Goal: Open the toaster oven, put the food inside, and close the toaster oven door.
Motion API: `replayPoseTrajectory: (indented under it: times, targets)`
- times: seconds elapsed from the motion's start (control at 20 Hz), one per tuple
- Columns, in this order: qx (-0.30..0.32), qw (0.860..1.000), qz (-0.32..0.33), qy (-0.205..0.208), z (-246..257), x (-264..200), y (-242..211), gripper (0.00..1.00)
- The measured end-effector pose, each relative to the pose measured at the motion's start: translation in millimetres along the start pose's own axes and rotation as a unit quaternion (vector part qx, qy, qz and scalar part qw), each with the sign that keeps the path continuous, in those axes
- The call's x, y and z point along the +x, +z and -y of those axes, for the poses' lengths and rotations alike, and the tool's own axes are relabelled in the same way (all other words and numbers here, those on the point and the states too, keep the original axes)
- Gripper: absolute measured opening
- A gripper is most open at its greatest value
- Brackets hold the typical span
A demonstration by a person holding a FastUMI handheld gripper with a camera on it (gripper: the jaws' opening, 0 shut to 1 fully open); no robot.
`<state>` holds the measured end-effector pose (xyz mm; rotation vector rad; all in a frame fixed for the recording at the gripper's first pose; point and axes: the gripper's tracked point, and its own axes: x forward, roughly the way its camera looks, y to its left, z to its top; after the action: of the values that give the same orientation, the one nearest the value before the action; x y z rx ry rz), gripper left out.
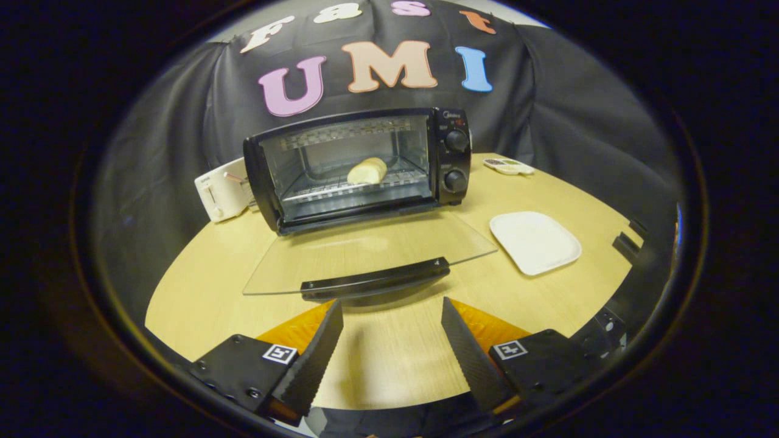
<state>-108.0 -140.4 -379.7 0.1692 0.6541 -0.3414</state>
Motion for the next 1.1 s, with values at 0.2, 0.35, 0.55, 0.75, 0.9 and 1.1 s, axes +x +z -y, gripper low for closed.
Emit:
replayPoseTrajectory:
  times: [0.2, 0.35, 0.55, 0.75, 0.9, 1.1]
  targets:
    - [-0.014, 1.0, -0.015, 0.019, -8.8, 10.0, -3.0, 1.0]
    - [-0.016, 0.999, -0.004, 0.033, -13.9, 7.0, 6.0, 0.99]
    - [-0.035, 0.999, 0.011, 0.033, -14.3, 3.5, 17.5, 0.99]
    - [-0.025, 0.997, 0.048, 0.058, -22.9, -4.3, 39.5, 0.98]
    - [-0.01, 0.993, 0.088, 0.073, -28.9, -8.2, 68.4, 0.99]
    - [-0.037, 0.99, 0.12, 0.07, -34.6, 0.3, 99.6, 1.0]
